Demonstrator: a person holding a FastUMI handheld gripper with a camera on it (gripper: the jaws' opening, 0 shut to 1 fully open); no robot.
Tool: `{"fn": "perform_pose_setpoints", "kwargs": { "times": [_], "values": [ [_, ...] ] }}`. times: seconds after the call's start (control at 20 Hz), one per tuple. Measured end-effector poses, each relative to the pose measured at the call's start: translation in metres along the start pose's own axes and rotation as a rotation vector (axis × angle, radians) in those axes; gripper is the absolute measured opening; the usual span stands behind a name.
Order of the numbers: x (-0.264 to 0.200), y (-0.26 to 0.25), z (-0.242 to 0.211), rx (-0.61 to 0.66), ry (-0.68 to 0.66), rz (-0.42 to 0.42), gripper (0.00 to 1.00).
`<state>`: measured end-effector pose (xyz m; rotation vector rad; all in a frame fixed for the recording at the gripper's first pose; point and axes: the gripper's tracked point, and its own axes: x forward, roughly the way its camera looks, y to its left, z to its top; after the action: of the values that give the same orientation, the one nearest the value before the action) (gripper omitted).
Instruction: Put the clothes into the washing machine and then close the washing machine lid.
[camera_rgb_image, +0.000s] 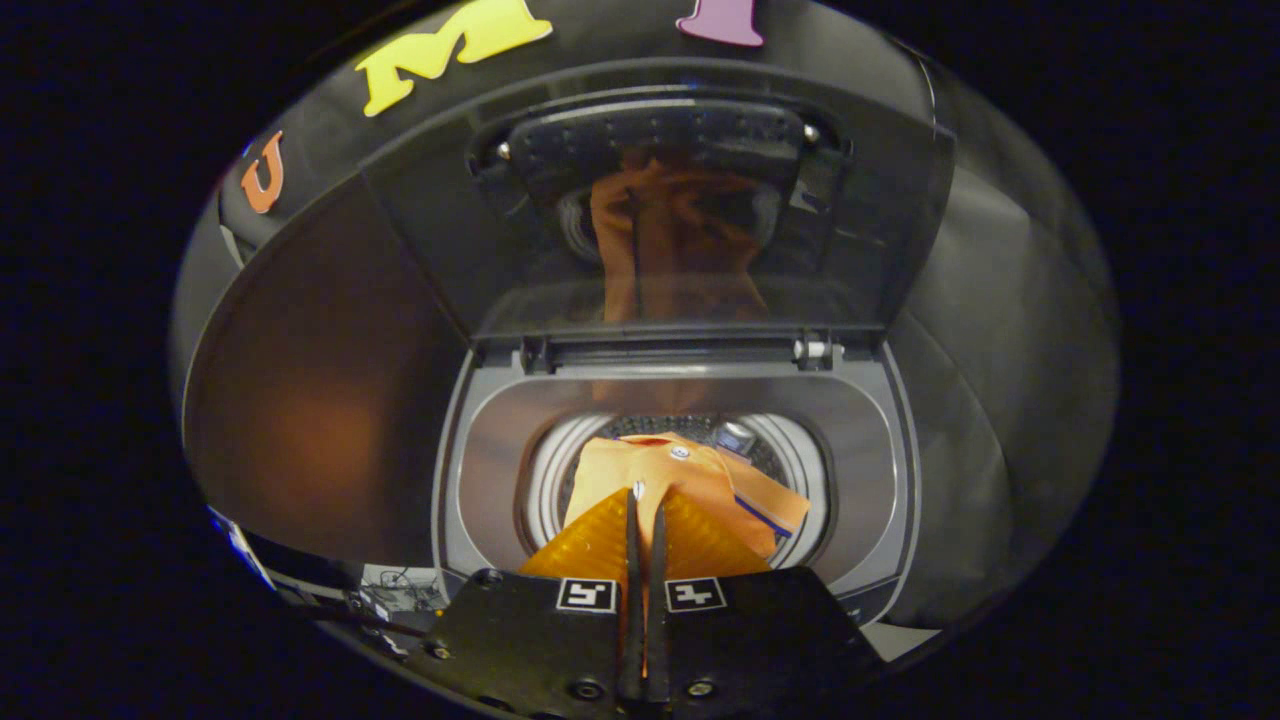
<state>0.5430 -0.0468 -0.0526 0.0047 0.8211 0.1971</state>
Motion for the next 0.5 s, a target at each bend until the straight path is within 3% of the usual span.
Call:
{"fn": "perform_pose_setpoints", "kwargs": {
  "times": [0.35,0.5],
  "values": [
    [0.009,-0.017,-0.016,-0.022,0.029,-0.048,0.07],
    [0.007,-0.014,-0.016,-0.041,0.024,-0.039,0.15]
  ]
}}
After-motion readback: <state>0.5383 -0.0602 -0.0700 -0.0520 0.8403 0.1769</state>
